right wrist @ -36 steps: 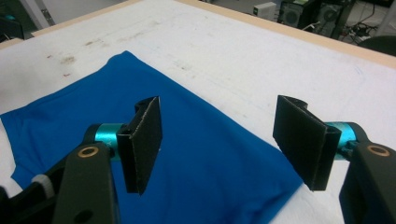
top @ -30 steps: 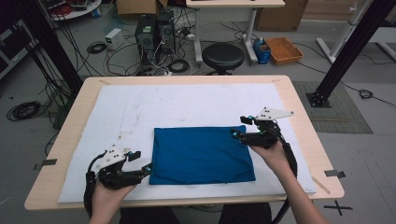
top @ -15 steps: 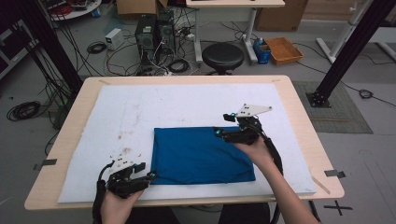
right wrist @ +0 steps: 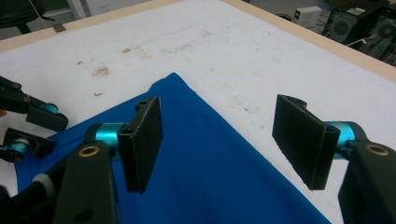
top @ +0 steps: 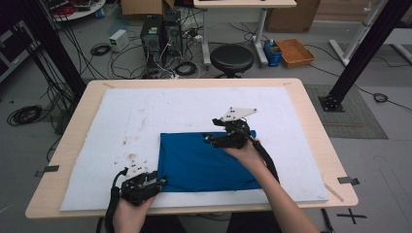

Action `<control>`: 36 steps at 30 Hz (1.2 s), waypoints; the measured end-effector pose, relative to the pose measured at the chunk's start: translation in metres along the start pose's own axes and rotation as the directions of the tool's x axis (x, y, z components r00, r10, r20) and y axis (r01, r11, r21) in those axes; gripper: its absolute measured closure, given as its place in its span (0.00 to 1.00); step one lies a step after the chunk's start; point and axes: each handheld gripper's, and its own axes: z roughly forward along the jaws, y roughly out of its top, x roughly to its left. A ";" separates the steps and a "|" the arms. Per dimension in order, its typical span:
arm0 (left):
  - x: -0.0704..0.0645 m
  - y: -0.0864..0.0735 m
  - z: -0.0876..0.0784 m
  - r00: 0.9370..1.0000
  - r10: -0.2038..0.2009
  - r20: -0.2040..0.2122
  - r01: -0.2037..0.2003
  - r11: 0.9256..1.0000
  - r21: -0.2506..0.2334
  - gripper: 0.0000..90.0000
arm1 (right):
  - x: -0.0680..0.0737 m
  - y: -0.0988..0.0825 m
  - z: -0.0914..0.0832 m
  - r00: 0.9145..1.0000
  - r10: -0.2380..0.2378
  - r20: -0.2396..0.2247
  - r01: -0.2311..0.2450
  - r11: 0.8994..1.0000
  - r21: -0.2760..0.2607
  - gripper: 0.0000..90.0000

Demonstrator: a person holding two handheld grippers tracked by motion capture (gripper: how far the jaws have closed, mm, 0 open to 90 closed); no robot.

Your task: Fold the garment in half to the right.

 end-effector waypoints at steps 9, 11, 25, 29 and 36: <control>-0.001 -0.004 -0.002 1.000 -0.012 -0.015 0.011 1.000 -0.016 0.68 | 0.010 0.005 0.021 1.000 -0.015 -0.015 0.015 1.000 0.015 0.37; -0.002 -0.004 -0.001 1.000 -0.009 -0.022 0.008 1.000 -0.018 0.68 | 0.012 0.007 0.025 1.000 -0.023 -0.017 0.023 1.000 0.018 0.37; -0.003 -0.006 0.000 0.998 0.006 -0.068 -0.009 0.999 -0.043 0.89 | 0.023 0.023 0.063 1.000 -0.016 -0.027 0.017 0.999 0.040 0.39; -0.005 -0.007 0.000 0.998 0.007 -0.062 -0.009 0.999 -0.042 0.83 | 0.025 0.023 0.078 1.000 0.002 -0.016 -0.001 0.998 0.057 0.41; -0.006 -0.007 0.001 0.998 0.002 -0.069 -0.005 0.999 -0.044 0.83 | 0.033 0.031 0.113 1.000 0.025 -0.003 -0.024 0.995 0.102 0.45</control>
